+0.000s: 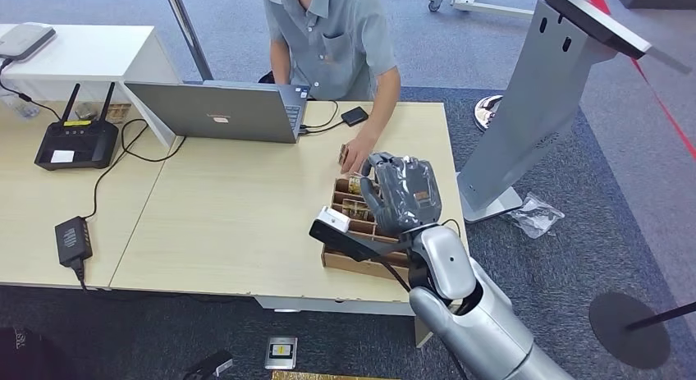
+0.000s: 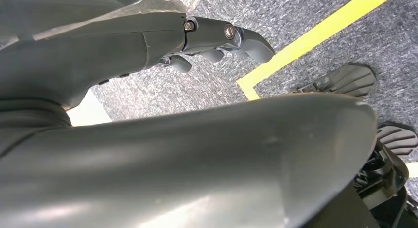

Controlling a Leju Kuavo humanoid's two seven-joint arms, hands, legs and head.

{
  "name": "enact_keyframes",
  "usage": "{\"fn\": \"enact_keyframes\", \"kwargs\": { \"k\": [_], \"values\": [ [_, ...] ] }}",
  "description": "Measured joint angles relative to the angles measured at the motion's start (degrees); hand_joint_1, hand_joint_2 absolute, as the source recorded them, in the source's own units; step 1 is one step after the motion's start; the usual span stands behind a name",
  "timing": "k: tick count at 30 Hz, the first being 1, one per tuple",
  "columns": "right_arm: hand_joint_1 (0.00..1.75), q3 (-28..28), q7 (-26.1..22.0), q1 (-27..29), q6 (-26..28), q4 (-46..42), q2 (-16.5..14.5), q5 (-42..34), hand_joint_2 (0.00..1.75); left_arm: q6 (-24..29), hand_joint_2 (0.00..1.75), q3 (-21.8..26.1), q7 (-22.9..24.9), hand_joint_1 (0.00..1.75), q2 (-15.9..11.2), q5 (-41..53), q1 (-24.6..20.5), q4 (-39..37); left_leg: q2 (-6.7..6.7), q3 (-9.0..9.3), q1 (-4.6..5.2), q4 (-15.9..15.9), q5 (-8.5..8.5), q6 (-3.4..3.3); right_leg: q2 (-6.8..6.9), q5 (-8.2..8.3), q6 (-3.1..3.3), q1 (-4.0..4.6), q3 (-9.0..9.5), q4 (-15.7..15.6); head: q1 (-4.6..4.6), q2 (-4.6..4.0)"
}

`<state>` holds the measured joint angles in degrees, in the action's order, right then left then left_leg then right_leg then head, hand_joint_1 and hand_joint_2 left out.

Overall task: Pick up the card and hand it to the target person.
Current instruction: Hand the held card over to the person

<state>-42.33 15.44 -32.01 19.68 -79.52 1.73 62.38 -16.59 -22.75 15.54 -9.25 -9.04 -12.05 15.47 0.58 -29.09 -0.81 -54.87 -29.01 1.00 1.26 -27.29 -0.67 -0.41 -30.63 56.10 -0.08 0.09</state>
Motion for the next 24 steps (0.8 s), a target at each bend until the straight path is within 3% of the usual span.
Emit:
{"fn": "enact_keyframes", "kwargs": {
  "k": [15,24],
  "values": [
    [1.75,0.75,-1.43,-5.99,0.98,1.82,-0.93,1.76,1.75,-0.48,0.00,-0.50,0.90,0.00,0.52,1.76,-1.98,0.02,-0.01,-0.04,0.00,0.00,0.00,0.00,0.00,0.00,0.00,0.00,0.00,0.00,-0.01,0.00],
    [1.75,0.49,-1.92,-6.83,0.89,3.90,-2.07,1.45,1.75,-0.48,0.00,-0.98,0.90,0.00,0.64,1.64,-1.96,0.02,-0.02,-0.05,0.00,0.00,0.00,0.00,0.00,0.00,0.00,0.00,0.00,0.00,-0.01,0.00]
  ]
}}
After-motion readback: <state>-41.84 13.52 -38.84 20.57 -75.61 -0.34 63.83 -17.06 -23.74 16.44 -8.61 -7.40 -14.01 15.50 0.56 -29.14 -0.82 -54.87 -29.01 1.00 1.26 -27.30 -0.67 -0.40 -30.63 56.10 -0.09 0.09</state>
